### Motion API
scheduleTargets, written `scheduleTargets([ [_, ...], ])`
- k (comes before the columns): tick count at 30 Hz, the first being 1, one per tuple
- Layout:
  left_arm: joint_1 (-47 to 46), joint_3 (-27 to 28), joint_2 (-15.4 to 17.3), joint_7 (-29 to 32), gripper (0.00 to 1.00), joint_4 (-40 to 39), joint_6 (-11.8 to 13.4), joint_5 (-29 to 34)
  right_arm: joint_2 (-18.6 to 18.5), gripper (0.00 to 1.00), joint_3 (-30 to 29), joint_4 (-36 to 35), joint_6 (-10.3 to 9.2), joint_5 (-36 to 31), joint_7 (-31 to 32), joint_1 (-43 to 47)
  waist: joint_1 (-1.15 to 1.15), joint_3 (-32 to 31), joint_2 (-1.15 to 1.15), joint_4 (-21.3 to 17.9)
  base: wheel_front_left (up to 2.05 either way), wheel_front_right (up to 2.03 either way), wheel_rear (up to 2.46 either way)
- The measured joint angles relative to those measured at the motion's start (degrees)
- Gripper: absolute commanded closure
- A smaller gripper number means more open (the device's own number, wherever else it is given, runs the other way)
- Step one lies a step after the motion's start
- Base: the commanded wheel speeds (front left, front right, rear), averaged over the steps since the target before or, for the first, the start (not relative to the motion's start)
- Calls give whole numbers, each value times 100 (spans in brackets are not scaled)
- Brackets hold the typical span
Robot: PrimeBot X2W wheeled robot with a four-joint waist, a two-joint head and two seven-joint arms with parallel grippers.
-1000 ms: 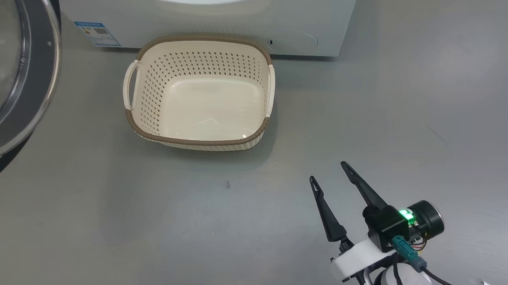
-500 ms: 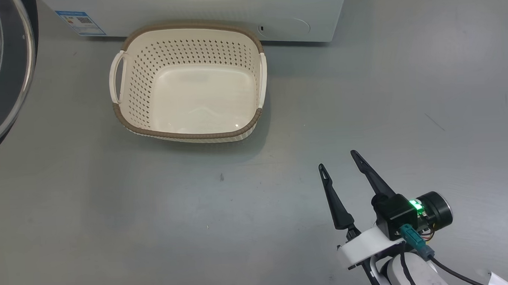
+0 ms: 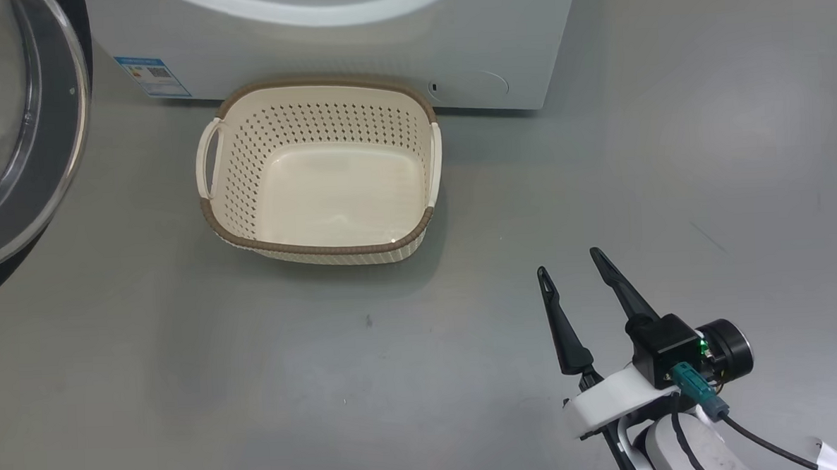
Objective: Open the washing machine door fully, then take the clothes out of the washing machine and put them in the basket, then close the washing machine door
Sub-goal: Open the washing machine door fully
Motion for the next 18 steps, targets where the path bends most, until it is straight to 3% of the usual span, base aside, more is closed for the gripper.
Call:
scheduleTargets([
  [18, 623, -915, -372, -138, 100, -571, 1, 433, 12, 0, -455, -160, 0, 268, 0, 289, 0, -1176, 0, -158, 0, 0, 0],
])
